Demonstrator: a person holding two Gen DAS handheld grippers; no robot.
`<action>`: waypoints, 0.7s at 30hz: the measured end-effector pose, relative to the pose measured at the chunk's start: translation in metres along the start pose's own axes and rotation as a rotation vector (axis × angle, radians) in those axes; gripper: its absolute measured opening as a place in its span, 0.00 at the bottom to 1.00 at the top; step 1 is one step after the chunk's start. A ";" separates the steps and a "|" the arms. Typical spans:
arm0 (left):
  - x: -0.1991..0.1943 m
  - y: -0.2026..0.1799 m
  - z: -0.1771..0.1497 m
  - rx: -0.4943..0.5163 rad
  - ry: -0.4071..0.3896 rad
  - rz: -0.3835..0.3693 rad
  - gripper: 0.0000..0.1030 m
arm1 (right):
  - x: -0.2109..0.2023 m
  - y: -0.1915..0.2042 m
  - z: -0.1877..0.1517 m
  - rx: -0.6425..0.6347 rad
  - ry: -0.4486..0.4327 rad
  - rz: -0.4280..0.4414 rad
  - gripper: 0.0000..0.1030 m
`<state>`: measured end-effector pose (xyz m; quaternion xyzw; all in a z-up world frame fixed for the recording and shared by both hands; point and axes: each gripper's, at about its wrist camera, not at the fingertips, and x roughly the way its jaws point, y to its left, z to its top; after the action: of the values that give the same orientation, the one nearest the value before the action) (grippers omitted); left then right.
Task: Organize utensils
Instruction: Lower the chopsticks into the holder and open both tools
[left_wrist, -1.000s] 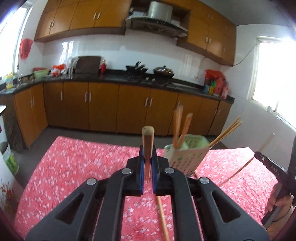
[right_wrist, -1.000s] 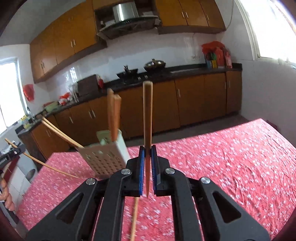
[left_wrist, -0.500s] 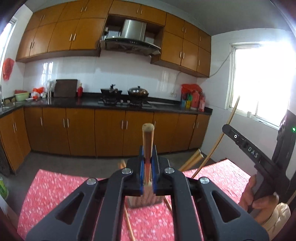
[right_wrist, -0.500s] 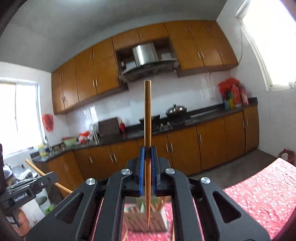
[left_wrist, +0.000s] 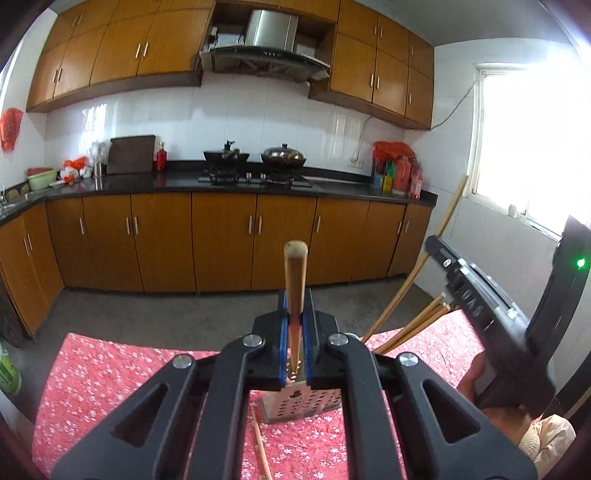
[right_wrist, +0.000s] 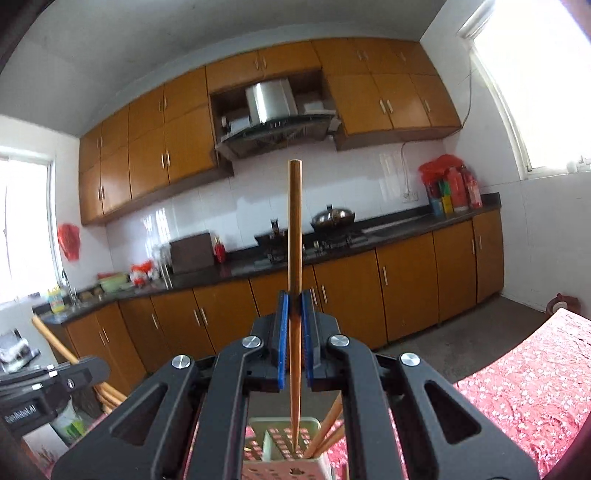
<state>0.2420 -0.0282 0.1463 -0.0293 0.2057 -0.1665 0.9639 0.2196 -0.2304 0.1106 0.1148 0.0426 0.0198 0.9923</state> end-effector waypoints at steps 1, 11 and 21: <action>0.004 0.001 -0.002 -0.002 0.009 0.001 0.07 | 0.001 0.001 -0.004 -0.006 0.016 0.004 0.08; 0.001 0.009 -0.009 -0.041 0.002 0.019 0.10 | -0.022 -0.012 -0.001 0.014 0.058 0.013 0.34; -0.060 0.030 -0.041 -0.075 -0.049 0.105 0.20 | -0.070 -0.048 -0.020 -0.026 0.158 -0.074 0.37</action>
<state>0.1834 0.0207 0.1287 -0.0587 0.1895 -0.1071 0.9743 0.1497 -0.2762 0.0860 0.0981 0.1249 -0.0075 0.9873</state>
